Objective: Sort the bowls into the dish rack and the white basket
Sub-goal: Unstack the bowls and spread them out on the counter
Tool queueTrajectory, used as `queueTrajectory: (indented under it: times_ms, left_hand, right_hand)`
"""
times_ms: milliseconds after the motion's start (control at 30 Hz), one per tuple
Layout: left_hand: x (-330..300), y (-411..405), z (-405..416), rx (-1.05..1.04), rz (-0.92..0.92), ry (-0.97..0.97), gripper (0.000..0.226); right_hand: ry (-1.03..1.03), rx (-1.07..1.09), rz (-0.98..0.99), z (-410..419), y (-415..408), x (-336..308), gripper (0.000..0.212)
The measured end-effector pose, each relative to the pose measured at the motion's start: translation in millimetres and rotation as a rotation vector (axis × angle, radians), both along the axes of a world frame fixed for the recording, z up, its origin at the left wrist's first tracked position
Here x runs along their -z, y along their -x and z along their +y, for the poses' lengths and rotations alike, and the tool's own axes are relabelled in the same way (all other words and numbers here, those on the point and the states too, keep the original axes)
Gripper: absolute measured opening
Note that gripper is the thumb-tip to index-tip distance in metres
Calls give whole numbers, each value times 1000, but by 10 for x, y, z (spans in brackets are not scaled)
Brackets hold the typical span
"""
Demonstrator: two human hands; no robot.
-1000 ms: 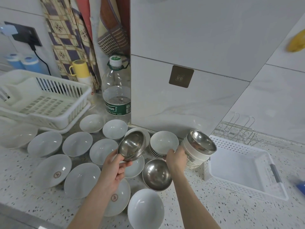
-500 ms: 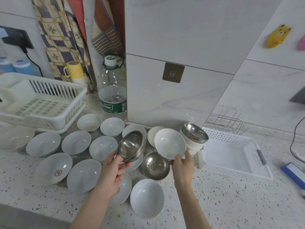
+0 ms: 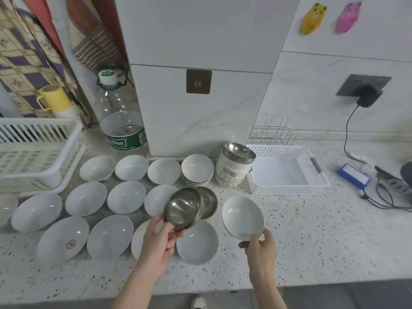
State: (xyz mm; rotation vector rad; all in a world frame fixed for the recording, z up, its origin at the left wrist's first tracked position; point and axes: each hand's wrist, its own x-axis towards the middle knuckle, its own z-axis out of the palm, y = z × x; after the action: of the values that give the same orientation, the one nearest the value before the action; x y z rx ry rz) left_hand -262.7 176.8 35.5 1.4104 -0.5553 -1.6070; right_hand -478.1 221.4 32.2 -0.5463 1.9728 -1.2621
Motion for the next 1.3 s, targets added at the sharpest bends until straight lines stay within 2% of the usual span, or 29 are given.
queueTrajectory:
  times_ms: [200,467,633,767,1000,1300]
  left_hand:
    - [51,231,135,131,-276,41,50]
    - [177,827,-30,310,-448,63,58]
    - [195,1286,-247,305,-516,97,58]
    - [271,1497,-386,303,-549,43,57]
    - [401,1679,-497,248,-628,-38,57]
    - [489,1775,-499,137,-645,-60,51]
  right_hand:
    - [-15,127,8,321,189,41,33]
    - [21,210,-30,190,633,34,29]
    - [-8,122,-28,-14,1026,88,28]
    - [-44,36,-19,-151,1282,169,30]
    - [-88,-167,17,-288,1568,263,28]
    - [-127,-370,-21,-300,1683,339,34]
